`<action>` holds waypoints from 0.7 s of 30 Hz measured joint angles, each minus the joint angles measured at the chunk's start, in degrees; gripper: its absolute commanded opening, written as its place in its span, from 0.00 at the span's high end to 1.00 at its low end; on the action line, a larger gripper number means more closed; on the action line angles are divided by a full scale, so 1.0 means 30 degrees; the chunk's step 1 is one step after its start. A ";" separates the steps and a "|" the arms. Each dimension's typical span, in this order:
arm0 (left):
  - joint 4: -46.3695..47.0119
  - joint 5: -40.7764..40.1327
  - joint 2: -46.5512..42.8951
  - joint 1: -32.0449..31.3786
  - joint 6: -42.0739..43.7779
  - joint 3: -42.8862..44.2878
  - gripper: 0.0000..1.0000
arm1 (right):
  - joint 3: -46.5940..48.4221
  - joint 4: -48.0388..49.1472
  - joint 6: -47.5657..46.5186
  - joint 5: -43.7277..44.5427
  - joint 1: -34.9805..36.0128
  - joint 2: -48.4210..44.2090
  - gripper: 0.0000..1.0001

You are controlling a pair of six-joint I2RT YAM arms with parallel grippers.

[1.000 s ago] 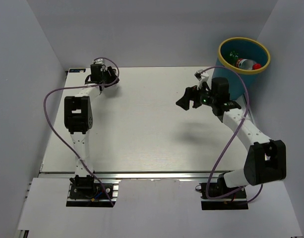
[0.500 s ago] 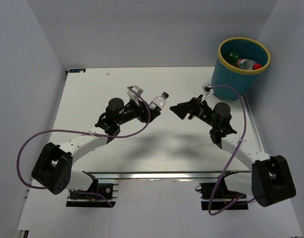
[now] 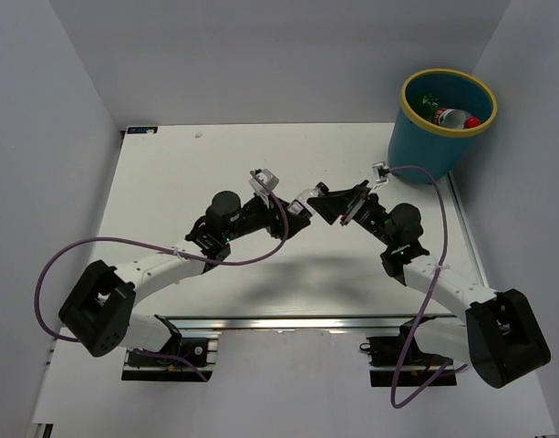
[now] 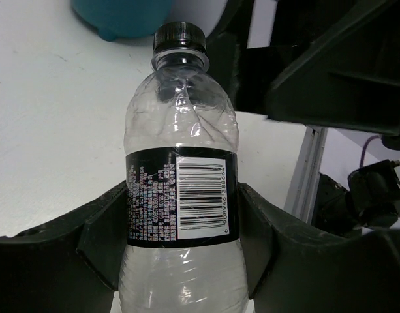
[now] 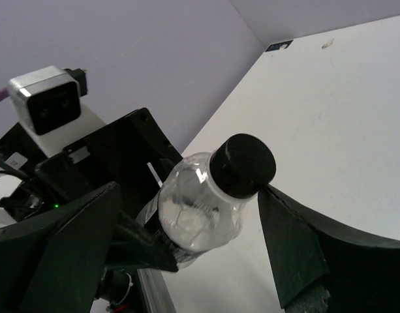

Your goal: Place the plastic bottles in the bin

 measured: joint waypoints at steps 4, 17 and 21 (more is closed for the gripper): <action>0.0160 0.0131 0.0007 -0.0663 0.0029 0.0015 0.93 | 0.0007 -0.0437 -0.0036 0.0627 0.0459 0.0299 0.11; 0.0080 0.0175 0.0095 -0.1202 0.0386 0.0015 0.02 | 0.0641 0.1071 0.0816 0.1122 0.1093 0.2127 0.74; -0.0219 -0.0189 -0.0131 -0.1260 0.0692 0.0015 0.02 | 0.0663 0.0772 0.0350 0.1909 0.1122 0.2106 0.75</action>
